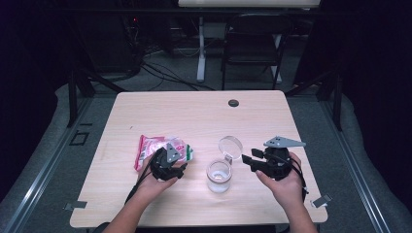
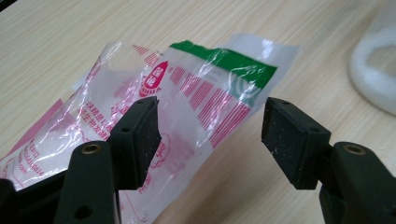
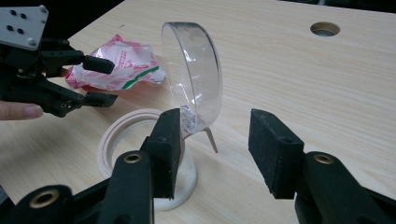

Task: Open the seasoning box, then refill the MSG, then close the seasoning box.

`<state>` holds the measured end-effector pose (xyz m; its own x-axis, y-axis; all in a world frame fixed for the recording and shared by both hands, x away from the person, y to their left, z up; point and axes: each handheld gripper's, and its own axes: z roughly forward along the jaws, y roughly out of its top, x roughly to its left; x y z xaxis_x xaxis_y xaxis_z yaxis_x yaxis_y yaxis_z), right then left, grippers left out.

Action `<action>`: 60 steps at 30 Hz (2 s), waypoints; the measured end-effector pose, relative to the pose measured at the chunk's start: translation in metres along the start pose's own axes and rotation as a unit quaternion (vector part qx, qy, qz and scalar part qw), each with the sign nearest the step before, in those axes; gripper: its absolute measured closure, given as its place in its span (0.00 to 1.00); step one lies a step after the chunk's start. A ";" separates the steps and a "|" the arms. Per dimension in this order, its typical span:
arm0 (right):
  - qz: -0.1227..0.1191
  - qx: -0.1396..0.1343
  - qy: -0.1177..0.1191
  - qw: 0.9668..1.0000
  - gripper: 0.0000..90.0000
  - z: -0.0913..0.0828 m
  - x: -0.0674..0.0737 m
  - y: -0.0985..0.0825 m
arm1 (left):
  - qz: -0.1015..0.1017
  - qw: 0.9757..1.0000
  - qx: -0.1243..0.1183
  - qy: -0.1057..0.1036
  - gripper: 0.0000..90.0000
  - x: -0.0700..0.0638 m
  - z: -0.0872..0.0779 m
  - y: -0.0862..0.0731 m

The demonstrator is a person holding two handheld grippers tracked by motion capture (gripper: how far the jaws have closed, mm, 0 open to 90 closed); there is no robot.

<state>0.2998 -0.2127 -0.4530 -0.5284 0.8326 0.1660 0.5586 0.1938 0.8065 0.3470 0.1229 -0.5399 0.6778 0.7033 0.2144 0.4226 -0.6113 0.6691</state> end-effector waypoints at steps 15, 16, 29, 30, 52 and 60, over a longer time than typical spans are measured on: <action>0.000 0.007 -0.006 1.000 0.59 0.003 0.000 -0.004 | 0.020 0.999 0.013 0.044 0.44 -0.001 0.020 -0.004; 0.000 0.007 -0.006 1.000 0.59 0.003 0.000 -0.004 | 0.020 0.999 0.016 0.045 0.46 -0.001 0.021 -0.004; 0.000 0.008 -0.011 1.000 0.59 0.002 0.000 -0.006 | 0.001 0.998 0.018 0.065 0.68 0.008 0.027 -0.005; 0.000 0.008 -0.011 1.000 0.59 0.002 0.000 -0.006 | -0.002 0.998 0.019 0.067 0.70 0.009 0.027 -0.006; 0.006 0.007 -0.015 1.000 0.60 -0.001 -0.003 -0.008 | -0.094 0.994 0.001 0.055 0.99 0.041 0.006 -0.006; 0.005 0.007 -0.014 1.000 0.60 0.000 -0.004 -0.008 | -0.128 0.990 -0.020 0.054 1.00 0.056 -0.015 -0.010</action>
<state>0.2969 -0.2174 -0.4602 -0.5045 0.8487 0.1586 0.5726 0.1913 0.7972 0.3719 0.1741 -0.5238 0.4821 0.8694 0.1081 0.5463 -0.3948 0.7387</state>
